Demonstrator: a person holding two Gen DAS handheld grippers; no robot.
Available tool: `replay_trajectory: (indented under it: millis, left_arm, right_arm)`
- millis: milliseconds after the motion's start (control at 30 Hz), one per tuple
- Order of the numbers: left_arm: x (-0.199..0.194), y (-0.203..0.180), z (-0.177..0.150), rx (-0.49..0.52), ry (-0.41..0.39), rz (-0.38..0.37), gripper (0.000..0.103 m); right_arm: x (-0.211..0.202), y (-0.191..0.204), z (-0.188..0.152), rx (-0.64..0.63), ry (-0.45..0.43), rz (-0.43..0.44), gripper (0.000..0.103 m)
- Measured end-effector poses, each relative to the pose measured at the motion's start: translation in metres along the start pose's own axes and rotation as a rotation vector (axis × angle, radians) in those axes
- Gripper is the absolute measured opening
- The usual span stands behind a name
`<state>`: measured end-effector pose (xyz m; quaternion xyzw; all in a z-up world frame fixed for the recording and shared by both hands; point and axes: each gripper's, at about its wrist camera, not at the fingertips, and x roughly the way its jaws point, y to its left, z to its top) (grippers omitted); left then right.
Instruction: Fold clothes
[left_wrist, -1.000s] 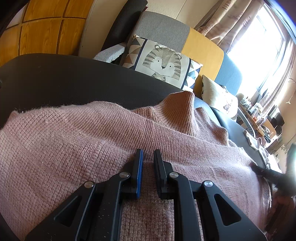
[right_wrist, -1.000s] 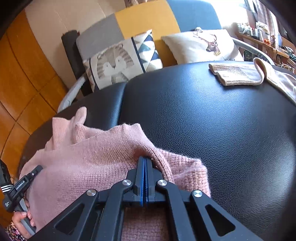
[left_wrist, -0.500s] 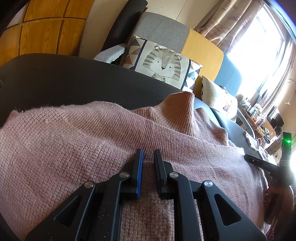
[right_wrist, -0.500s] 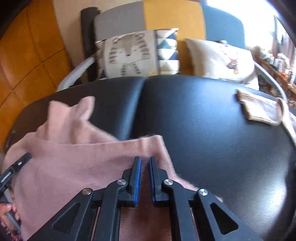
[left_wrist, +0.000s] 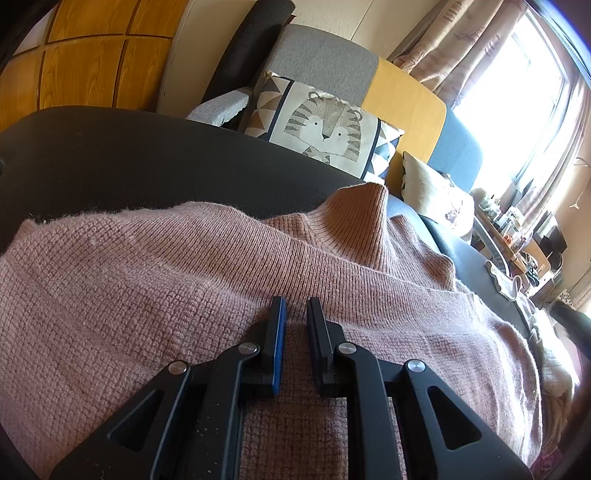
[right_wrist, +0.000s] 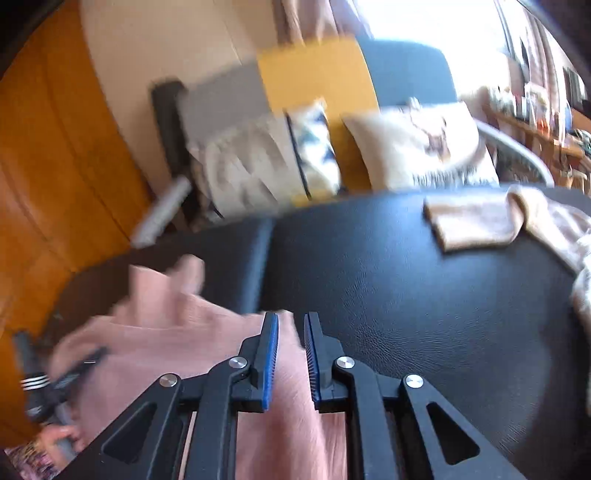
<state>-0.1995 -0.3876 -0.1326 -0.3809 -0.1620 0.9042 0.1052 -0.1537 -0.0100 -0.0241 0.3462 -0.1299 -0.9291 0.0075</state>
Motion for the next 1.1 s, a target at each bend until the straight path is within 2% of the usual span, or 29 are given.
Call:
replay_trajectory:
  millis: [133,267,367,467,500,533,567,700,800,867,933,1000,1100]
  left_arm:
    - [0.000,-0.001,0.000,0.003,0.002,0.004,0.014]
    - [0.000,-0.001,0.000,0.001,0.005,0.004,0.015]
    - [0.000,0.000,0.001,0.002,0.005,0.004,0.015]
    - [0.000,0.001,0.002,0.004,0.005,0.005,0.015]
    - [0.000,0.001,0.002,0.003,0.005,0.004,0.015]
    - [0.000,0.002,0.002,0.003,0.005,0.003,0.015]
    - [0.000,0.002,0.003,0.003,0.006,0.003,0.015]
    - [0.000,0.001,0.002,0.000,0.006,0.000,0.015]
    - [0.000,0.001,0.002,-0.001,0.005,-0.002,0.015]
    - [0.000,0.001,0.001,-0.002,0.005,-0.004,0.015]
    - [0.000,0.000,0.001,-0.002,0.005,-0.006,0.015]
    - [-0.001,-0.001,0.002,-0.002,0.005,-0.005,0.015]
    - [-0.001,0.000,0.003,-0.001,0.006,-0.004,0.015]
  right_arm:
    - [-0.039,0.018,-0.036,-0.069,0.007,0.060,0.018]
    - [-0.029,0.043,-0.080,-0.180,0.066,0.031,0.018]
    - [-0.010,0.040,-0.096,-0.200,0.093,-0.027,0.018]
    - [0.006,0.012,-0.102,-0.134,0.118,-0.082,0.014]
    - [0.007,0.002,-0.102,-0.095,0.117,-0.071,0.010]
    - [0.007,-0.007,-0.102,-0.056,0.115,-0.060,0.002]
    - [0.008,-0.017,-0.102,-0.018,0.113,-0.049,0.000]
    - [0.006,-0.031,-0.105,0.017,0.104,-0.057,0.000]
    - [0.004,-0.024,-0.108,-0.030,0.081,-0.129,0.000]
    - [0.005,-0.024,-0.111,-0.030,0.065,-0.147,0.000]
    - [0.006,-0.028,-0.112,-0.004,0.058,-0.135,0.000]
    - [0.005,-0.038,-0.112,0.050,0.061,-0.085,0.000]
    - [0.003,-0.030,-0.097,0.038,0.064,-0.042,0.000]
